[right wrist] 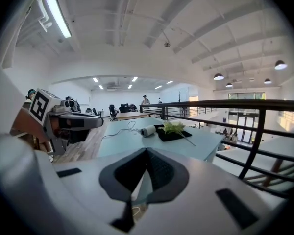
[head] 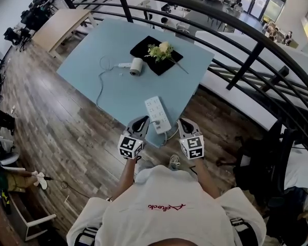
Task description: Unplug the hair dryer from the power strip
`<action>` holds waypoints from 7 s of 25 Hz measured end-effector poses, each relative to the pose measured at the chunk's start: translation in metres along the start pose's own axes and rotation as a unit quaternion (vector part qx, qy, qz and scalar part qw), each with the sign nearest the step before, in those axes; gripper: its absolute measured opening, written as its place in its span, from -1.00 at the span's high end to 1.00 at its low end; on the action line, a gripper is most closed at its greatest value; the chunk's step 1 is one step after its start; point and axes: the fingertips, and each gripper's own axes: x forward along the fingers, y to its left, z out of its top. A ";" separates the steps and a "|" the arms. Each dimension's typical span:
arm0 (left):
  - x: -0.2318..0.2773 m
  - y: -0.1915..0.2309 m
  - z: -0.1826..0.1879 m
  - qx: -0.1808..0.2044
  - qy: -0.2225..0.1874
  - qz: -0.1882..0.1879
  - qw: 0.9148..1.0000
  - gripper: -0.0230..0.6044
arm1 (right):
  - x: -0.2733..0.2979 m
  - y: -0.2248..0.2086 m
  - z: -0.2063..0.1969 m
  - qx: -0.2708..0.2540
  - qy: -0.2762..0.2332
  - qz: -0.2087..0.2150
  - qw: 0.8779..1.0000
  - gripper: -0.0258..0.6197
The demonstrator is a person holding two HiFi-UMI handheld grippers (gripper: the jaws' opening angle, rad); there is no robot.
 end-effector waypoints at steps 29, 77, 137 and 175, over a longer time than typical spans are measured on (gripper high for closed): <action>0.005 0.047 -0.041 -0.044 0.000 -0.032 0.999 0.87 | 0.077 0.034 -0.020 -0.002 0.050 0.004 0.999 0.87; 0.008 -0.019 -0.173 -0.084 0.097 -0.069 0.989 0.21 | 0.068 0.047 -0.128 0.026 0.126 0.041 0.991 0.86; 0.071 0.000 -0.150 -0.064 0.078 -0.032 0.994 0.71 | 0.085 0.051 -0.129 0.023 0.102 0.071 0.992 0.87; -0.034 0.008 -0.010 0.054 -0.015 0.065 0.996 0.73 | 0.065 0.062 -0.055 -0.002 0.037 0.101 0.994 0.86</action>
